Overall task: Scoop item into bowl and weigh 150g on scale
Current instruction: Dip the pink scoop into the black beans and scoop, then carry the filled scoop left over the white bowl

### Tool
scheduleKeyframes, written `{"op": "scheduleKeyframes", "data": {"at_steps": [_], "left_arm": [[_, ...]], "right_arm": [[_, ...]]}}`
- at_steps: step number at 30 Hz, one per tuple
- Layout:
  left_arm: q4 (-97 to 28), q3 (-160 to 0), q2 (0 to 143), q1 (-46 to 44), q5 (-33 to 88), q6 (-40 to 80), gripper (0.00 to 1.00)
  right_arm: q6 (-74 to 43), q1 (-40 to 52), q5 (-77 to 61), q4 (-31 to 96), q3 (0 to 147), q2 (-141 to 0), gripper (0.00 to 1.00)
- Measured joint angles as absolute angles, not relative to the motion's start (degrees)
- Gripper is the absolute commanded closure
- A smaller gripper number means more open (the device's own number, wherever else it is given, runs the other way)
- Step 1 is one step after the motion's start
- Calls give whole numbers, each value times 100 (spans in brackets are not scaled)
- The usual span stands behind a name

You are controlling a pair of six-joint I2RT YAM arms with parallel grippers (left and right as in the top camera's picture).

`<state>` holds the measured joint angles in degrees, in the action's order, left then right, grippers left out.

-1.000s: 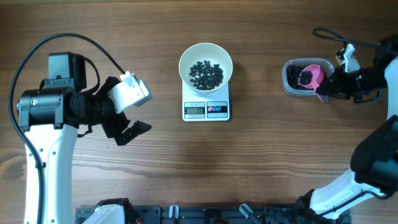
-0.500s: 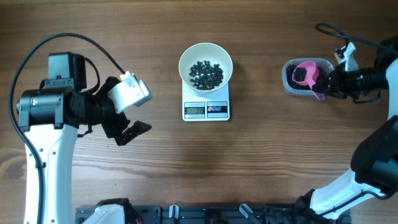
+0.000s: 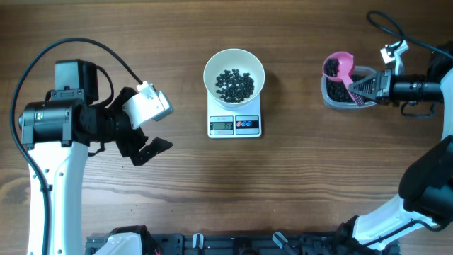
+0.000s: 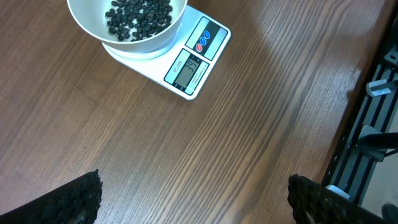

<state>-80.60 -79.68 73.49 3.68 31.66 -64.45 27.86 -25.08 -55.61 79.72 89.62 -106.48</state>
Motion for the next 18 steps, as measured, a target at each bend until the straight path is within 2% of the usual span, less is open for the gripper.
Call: {"op": "scheduleKeyframes", "data": {"at_steps": [7, 18], "left_arm": [[-8060, -7968, 7349, 368, 3166, -6445, 0], [-8060, -7968, 7349, 368, 3166, -6445, 0]], "right_arm": [[2838, -2342, -6090, 7968, 8962, -10586, 95], [2189, -963, -5986, 7015, 8962, -9957, 96]]}}
